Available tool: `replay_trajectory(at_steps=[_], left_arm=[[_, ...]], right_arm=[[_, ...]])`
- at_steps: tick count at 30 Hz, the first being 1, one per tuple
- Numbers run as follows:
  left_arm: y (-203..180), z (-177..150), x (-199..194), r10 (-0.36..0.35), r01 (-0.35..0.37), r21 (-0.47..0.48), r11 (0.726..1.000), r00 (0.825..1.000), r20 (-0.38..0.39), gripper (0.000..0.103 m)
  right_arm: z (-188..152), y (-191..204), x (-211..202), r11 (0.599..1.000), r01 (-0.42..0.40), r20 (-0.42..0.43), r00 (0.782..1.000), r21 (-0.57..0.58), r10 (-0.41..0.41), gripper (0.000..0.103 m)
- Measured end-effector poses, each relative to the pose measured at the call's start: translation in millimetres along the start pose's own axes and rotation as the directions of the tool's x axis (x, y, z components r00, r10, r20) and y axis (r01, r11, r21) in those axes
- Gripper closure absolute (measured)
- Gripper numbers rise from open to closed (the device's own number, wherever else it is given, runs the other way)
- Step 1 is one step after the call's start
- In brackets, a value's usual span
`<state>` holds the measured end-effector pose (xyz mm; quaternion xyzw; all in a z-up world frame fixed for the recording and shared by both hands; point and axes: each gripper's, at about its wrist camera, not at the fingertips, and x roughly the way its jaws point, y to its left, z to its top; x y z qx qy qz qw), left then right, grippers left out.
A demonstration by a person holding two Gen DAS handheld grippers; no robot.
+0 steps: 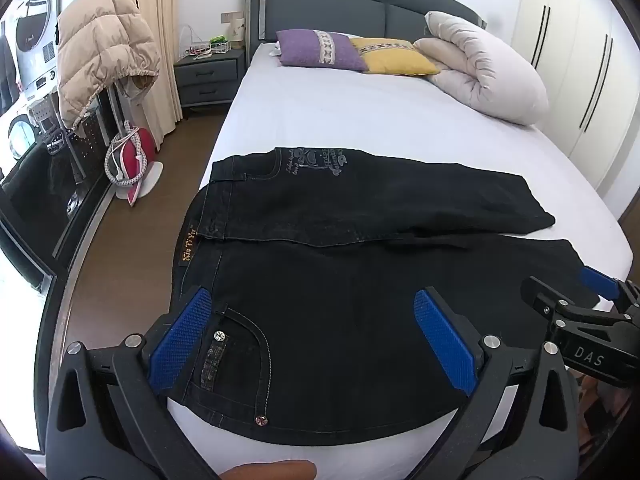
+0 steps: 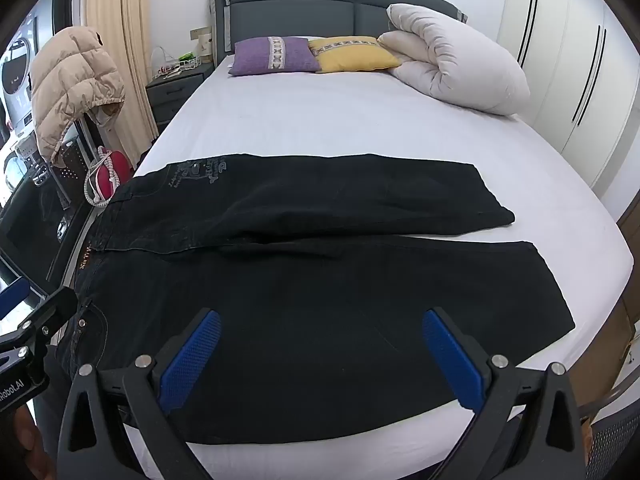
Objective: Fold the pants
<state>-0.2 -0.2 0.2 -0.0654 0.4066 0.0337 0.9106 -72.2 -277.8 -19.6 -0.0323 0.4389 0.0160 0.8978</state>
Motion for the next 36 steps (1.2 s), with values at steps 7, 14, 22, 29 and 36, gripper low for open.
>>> replay_trajectory(at_steps=[7,14,22,29,36], left_arm=[[4.3,0.7,-0.9,-0.005,0.005,-0.006,1.0,1.0,-0.004,0.0],[3.7,1.7,3.1,-0.002,0.002,-0.006,1.0,1.0,-0.008,0.0],[2.6,-0.2,3.0,-0.003,0.003,-0.004,1.0,1.0,-0.012,0.0],[4.0,-1.6,4.2,-0.006,0.006,-0.004,1.0,1.0,-0.014,0.0],[1.8,-1.9,4.6,-0.003,0.003,-0.004,1.0,1.0,-0.012,0.0]], right_arm=[[-0.4,-1.2,-0.4,1.0,0.005,0.006,1.0,-0.004,-0.005,0.0],[-0.5,-3.1,-0.1,1.0,0.006,0.004,1.0,-0.005,-0.006,0.0],[-1.1,0.0,1.7,1.0,0.006,0.004,1.0,-0.006,-0.006,0.0],[-1.0,0.2,1.3,1.0,0.005,0.003,1.0,-0.006,-0.005,0.0],[-1.7,2.0,1.9,1.0,0.004,0.003,1.0,-0.006,-0.003,0.0]])
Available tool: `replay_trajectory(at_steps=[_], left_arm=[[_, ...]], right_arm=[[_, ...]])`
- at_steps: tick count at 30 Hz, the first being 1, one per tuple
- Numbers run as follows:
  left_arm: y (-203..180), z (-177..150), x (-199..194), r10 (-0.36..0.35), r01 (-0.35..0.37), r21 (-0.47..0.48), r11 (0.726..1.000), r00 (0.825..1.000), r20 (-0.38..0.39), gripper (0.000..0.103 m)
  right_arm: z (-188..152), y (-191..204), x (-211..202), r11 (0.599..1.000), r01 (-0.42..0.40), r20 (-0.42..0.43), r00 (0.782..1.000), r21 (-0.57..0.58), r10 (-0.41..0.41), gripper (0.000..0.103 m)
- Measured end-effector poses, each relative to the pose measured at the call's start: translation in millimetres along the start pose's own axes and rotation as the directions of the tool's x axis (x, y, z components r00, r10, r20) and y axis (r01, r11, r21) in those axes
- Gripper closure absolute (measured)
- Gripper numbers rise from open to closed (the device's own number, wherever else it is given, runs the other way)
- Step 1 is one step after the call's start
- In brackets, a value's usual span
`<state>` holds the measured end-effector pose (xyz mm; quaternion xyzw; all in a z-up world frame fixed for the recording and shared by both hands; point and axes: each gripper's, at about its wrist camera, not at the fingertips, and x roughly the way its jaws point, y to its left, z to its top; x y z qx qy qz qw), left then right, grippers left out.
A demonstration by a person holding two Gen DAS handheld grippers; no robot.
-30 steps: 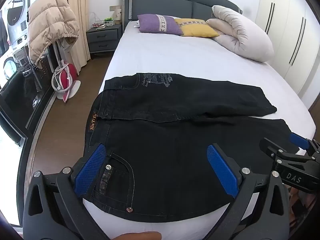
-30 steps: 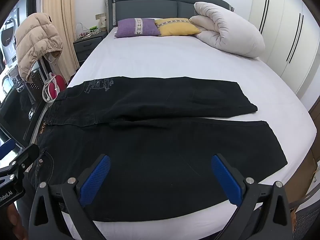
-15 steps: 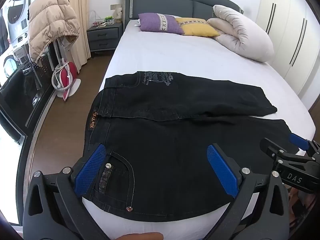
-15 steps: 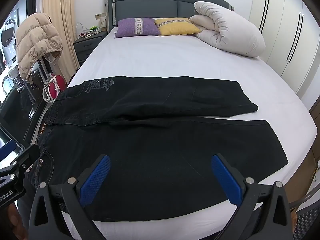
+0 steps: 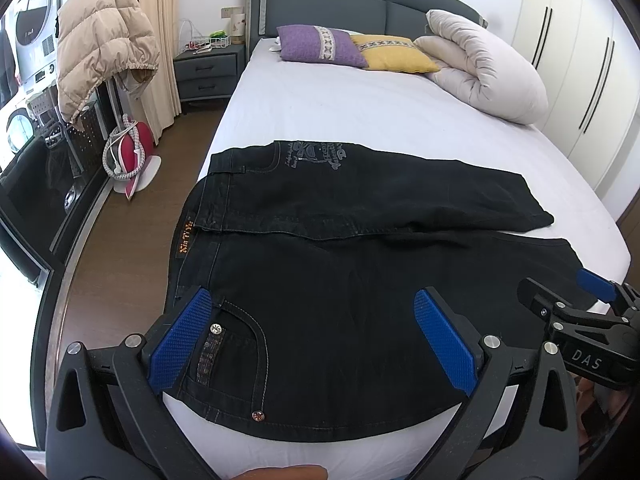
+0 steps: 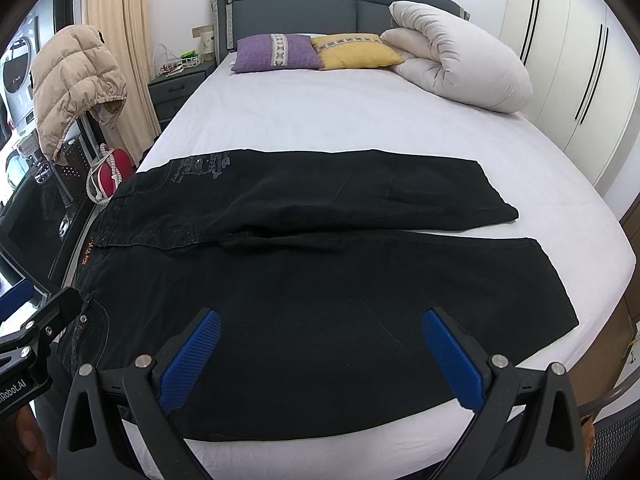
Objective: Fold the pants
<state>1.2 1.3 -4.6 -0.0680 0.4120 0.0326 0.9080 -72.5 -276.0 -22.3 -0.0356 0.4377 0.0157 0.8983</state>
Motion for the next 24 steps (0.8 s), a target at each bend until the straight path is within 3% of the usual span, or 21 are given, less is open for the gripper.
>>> replay_trajectory(at_steps=[24], left_arm=[[-0.9,-1.8,-0.4,0.001,-0.001,-0.003,1.0,1.0,-0.003,0.0]], right_arm=[[-6.8,10.2,4.5,1.0,-0.004,-0.002,1.0,0.002,0.004,0.0]])
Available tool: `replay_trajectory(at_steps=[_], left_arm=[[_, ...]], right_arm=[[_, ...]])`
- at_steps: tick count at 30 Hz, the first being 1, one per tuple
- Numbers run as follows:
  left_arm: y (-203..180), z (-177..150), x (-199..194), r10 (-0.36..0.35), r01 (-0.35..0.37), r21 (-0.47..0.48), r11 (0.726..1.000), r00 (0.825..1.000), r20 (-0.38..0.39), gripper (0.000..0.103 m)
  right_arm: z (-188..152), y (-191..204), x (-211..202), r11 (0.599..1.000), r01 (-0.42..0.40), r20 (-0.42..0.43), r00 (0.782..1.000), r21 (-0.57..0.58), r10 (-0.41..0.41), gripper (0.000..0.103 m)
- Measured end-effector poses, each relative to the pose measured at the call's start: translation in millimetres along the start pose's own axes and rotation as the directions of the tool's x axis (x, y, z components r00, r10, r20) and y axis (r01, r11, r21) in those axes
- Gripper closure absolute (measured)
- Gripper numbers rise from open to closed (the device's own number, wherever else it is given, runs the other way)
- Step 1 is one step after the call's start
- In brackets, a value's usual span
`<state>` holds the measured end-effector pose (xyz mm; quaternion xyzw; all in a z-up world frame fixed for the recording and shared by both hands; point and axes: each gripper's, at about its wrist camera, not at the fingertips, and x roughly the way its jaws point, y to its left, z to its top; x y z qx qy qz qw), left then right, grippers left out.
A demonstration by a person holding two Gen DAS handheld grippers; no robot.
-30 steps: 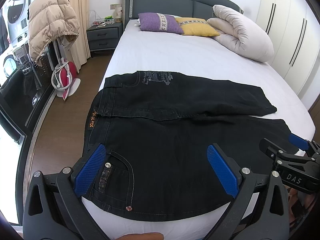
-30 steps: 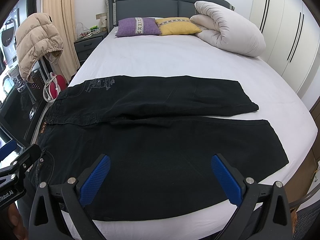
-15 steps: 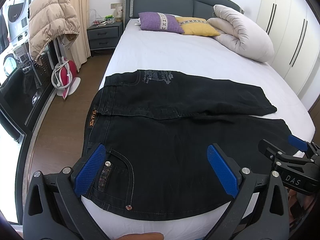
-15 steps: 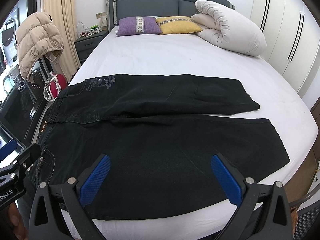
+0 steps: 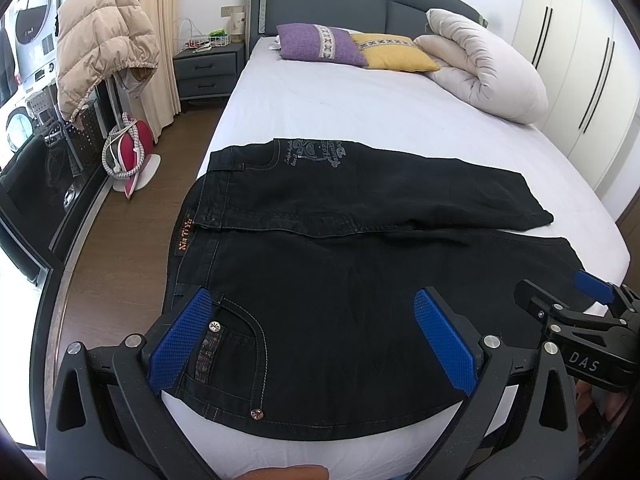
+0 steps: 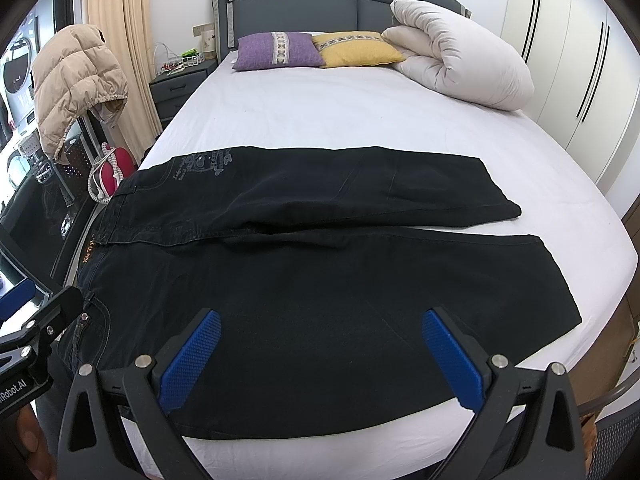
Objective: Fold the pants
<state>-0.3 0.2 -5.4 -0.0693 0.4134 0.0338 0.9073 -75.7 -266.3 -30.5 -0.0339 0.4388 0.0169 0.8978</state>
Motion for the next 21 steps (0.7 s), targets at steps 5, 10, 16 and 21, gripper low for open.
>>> replay_trajectory(at_steps=[5,10,16,21], left_arm=[[-0.3,-0.4,0.2,0.001,-0.001,0.0,1.0,1.0,-0.001,0.0],[0.2,-0.1,0.2,0.002,-0.002,0.0,1.0,1.0,0.001,0.0],[-1.9,-2.8,0.6,0.014,-0.014,0.006,1.0,1.0,0.001,0.0],[-3.3,-2.7,0.5,0.035,-0.035,0.017,0.999,0.999,0.011,0.0]], right_arm=[[0.2,-0.3,0.0,1.0,-0.001,-0.001,1.0,0.001,0.001,0.0],[-0.6,0.9,0.5,1.0,-0.002,-0.001,1.0,0.001,0.002,0.0],[-2.0,1.6,1.0,1.0,-0.004,-0.002,1.0,0.001,0.004,0.0],[-5.6,4.2,1.7,1.0,-0.006,-0.003,1.0,0.001,0.006,0.0]])
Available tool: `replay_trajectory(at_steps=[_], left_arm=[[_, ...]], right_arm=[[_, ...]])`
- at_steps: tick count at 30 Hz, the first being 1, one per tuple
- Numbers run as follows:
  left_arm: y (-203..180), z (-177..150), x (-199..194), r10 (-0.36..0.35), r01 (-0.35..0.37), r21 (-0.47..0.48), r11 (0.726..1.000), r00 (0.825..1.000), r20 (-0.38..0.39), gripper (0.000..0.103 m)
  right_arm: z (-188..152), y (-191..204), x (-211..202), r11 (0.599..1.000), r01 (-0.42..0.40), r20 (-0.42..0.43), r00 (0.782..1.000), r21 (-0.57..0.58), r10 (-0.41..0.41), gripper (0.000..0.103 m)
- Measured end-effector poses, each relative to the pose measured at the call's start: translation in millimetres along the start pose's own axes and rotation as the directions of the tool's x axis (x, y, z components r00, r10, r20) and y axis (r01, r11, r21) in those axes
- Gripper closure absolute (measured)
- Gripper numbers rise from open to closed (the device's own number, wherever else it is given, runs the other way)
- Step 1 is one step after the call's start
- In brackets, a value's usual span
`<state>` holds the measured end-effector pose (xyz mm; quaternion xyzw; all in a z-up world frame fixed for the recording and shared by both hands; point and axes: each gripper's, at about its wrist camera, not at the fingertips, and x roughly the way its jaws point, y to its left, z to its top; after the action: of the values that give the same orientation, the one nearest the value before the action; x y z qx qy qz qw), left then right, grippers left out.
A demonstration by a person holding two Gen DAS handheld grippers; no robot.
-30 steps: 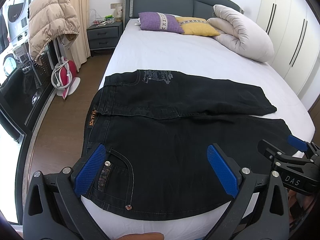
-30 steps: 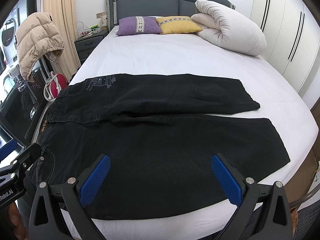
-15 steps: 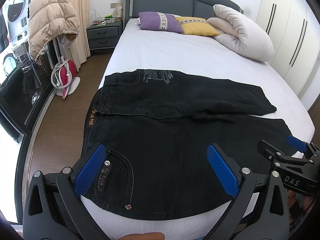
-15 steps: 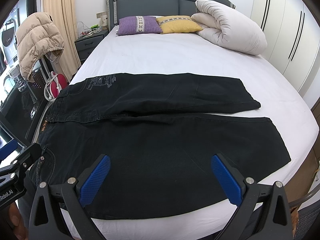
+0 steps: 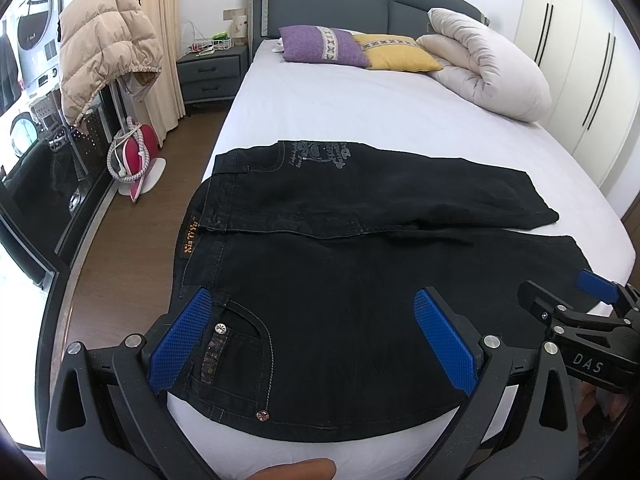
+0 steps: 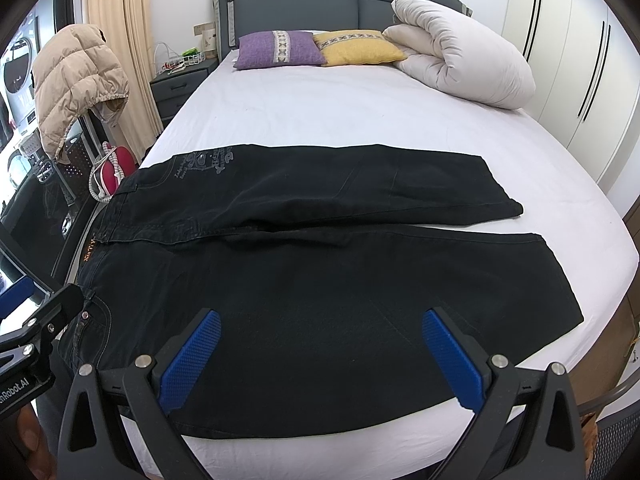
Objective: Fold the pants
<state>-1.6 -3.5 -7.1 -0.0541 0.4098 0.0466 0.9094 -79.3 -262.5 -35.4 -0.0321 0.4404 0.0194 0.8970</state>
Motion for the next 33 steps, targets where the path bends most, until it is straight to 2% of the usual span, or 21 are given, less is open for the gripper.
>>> replay_trajectory(at_steps=[5,11,13,15,18,21,23,25,26,28,31,33], left_arm=[[-0.7,-0.6,0.9,-0.002,0.002,0.004,1.0,1.0,0.003,0.0],[5.0,-0.6,3.3,-0.05,0.05,0.002,0.999,0.999,0.012,0.0],[8.9,1.6,5.8,-0.091,0.09,0.011,0.996,0.996,0.026,0.0],[12.9,5.6,14.2,-0.17,0.17,0.024,0.985,0.985,0.008,0.0],[15.4,10.9,26.7,-0.2,0.2,0.046,0.979,0.98,-0.006,0.0],[16.5,13.5,33.7,-0.177,0.174,0.07,0.982,0.984,0.036,0.0],[18.3,19.3,47.0,-0.152,0.154,0.091,0.984,0.988,-0.021,0.0],[26.0,27.5,62.0,-0.123,0.129,0.075,0.989,0.989,-0.081,0.0],[32.9,32.9,68.2,-0.11,0.115,0.047,0.992,0.99,-0.092,0.0],[47.3,47.7,77.6,-0.113,0.115,0.019,0.993,0.992,-0.061,0.0],[63.5,83.5,106.1,-0.087,0.09,0.075,0.993,0.995,-0.039,0.0],[70.3,113.6,131.6,-0.077,0.08,0.168,0.983,0.997,-0.026,0.0]], right_arm=[[0.7,-0.6,0.7,1.0,-0.001,-0.002,1.0,0.001,0.001,0.0],[-1.5,1.1,4.1,1.0,-0.019,-0.01,1.0,-0.002,0.019,0.0],[1.9,-1.7,6.4,1.0,-0.03,-0.012,0.999,-0.003,0.03,0.0],[2.0,-0.6,7.5,0.998,-0.055,-0.008,0.998,-0.006,0.055,0.0],[8.1,-3.5,9.4,0.996,-0.092,0.003,0.996,-0.018,0.092,0.0],[16.1,-5.7,12.9,0.99,-0.133,0.02,0.991,-0.041,0.133,0.0],[24.8,-9.4,18.6,0.984,-0.171,0.026,0.985,-0.049,0.172,0.0],[32.6,-13.3,24.1,0.979,-0.198,0.028,0.979,-0.047,0.2,0.0],[39.2,-16.6,29.2,0.976,-0.214,0.029,0.976,-0.048,0.215,0.0],[48.9,-20.5,37.3,0.972,-0.228,0.027,0.973,-0.057,0.23,0.0],[67.7,-26.2,53.7,0.962,-0.253,0.015,0.967,-0.1,0.256,0.0],[80.1,-28.9,64.3,0.951,-0.279,0.003,0.959,-0.132,0.282,0.0]])
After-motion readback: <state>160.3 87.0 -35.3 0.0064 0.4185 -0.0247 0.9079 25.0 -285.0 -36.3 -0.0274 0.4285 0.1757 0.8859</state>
